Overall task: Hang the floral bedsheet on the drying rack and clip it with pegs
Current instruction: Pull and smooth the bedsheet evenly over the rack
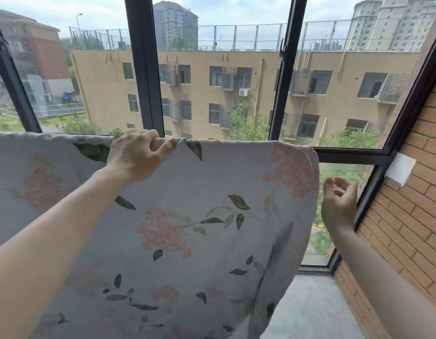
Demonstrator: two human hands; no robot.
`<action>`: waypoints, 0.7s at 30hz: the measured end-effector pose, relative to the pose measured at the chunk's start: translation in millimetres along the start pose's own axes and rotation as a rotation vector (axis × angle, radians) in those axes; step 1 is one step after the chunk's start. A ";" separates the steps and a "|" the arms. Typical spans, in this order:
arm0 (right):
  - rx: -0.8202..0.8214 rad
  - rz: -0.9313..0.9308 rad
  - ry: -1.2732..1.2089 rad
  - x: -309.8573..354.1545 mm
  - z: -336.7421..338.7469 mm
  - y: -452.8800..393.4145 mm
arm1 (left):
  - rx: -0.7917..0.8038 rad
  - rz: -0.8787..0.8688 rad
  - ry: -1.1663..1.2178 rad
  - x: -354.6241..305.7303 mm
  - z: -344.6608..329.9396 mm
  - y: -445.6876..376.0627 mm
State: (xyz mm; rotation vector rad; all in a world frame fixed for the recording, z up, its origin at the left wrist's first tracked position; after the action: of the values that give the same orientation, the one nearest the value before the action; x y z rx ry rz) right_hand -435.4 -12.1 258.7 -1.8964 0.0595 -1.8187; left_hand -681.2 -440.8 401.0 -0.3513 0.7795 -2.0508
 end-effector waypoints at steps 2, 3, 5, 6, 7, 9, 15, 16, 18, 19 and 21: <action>0.142 -0.094 -0.009 -30.1 -9.3 33.0 | 0.008 0.009 -0.005 2.0 -2.3 0.2; 0.203 -0.125 -0.002 -42.7 -14.0 42.4 | 0.009 0.012 -0.008 2.1 -3.1 0.4; 0.225 -0.118 0.057 -58.3 -14.8 47.1 | 0.019 0.019 -0.014 0.3 -4.7 1.9; 0.185 -0.104 0.086 -60.2 -9.3 44.3 | 0.025 0.019 -0.017 -1.8 -5.5 2.3; 0.129 -0.100 0.096 -59.6 -1.5 39.4 | 0.030 0.017 -0.018 -3.8 -6.1 2.3; 0.020 -0.100 0.099 -51.7 17.9 26.0 | 0.037 0.014 -0.016 -7.2 -6.5 1.6; -0.261 0.043 -0.008 6.8 49.0 -31.3 | 0.045 0.023 0.011 -11.7 -8.6 0.3; -0.299 0.074 -0.044 19.8 47.3 -38.3 | 0.049 0.026 0.013 -13.0 -8.8 0.1; -0.280 0.052 -0.048 28.4 35.3 -51.2 | 0.048 0.028 0.009 -13.7 -9.1 -0.7; -0.210 0.006 0.018 22.4 25.3 -57.3 | 0.048 0.032 0.008 -13.0 -8.9 -0.6; -0.025 -0.104 0.181 -4.5 8.9 -59.3 | 0.053 0.034 0.005 -11.9 -8.5 1.0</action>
State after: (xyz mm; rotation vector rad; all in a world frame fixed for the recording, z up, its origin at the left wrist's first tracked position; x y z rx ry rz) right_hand -445.9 44.1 277.4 -1.7771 0.0465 -2.0649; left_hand -678.2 -428.1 394.4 -0.3015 0.7281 -2.0369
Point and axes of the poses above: each hand's wrist, its own y-axis away from the middle knuckle, its own z-axis out of the back of the hand, x = y × z, the point moved 7 cm from there along -y, towards the middle knuckle, and after that the axes turned 7 degrees about -y, right-handed, at the moved point
